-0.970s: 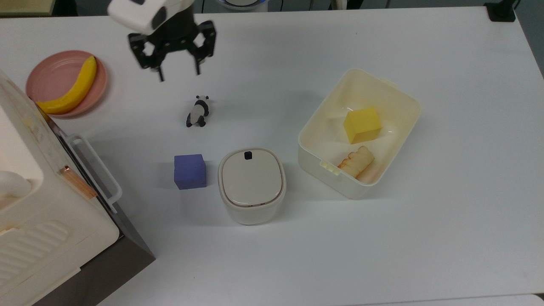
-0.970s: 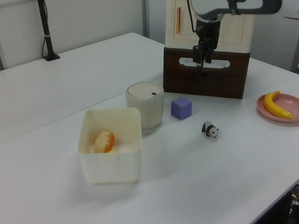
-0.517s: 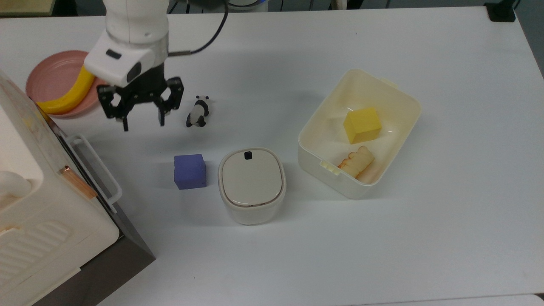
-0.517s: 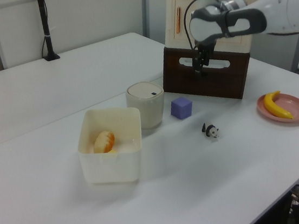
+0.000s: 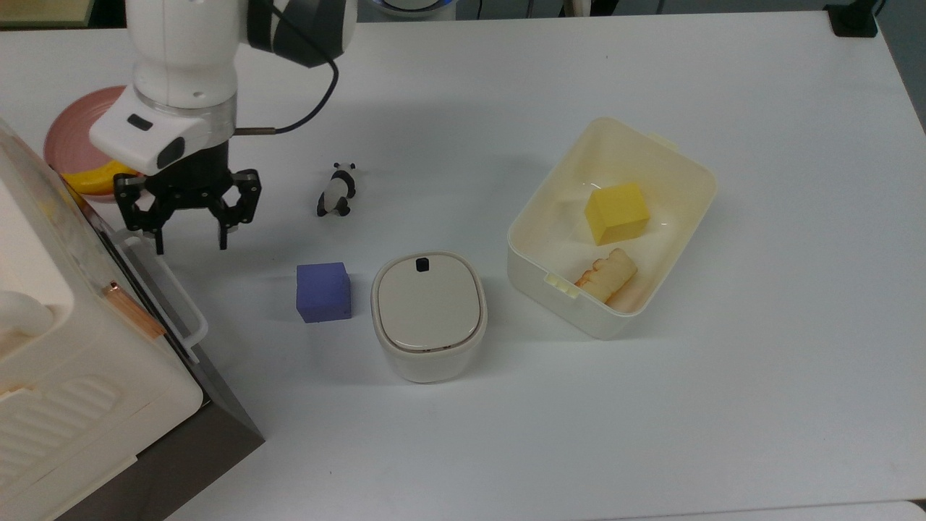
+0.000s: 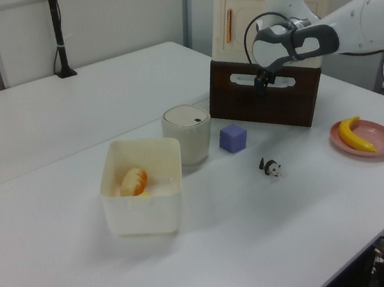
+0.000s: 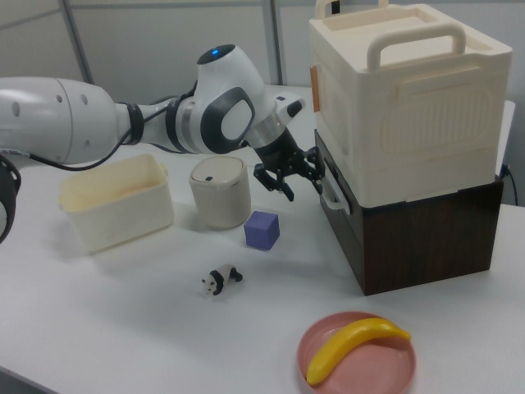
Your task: Slide open the drawer
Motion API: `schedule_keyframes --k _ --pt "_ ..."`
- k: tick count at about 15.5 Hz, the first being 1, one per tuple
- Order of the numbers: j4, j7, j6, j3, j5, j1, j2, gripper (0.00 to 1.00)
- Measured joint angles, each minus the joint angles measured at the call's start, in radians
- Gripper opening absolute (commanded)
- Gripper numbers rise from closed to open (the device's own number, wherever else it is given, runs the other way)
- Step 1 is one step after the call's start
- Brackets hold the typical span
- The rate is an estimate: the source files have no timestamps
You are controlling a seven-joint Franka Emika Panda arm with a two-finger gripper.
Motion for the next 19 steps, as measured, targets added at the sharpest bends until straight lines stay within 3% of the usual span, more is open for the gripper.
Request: schedule_keyframes --k 5,19 --pt "0.011 0.000 0.070 -0.014 0.000 -0.009 0.035 0.64" --pt "0.025 -0.011 0.025 -0.021 -0.023 0.007 0.057 0.63"
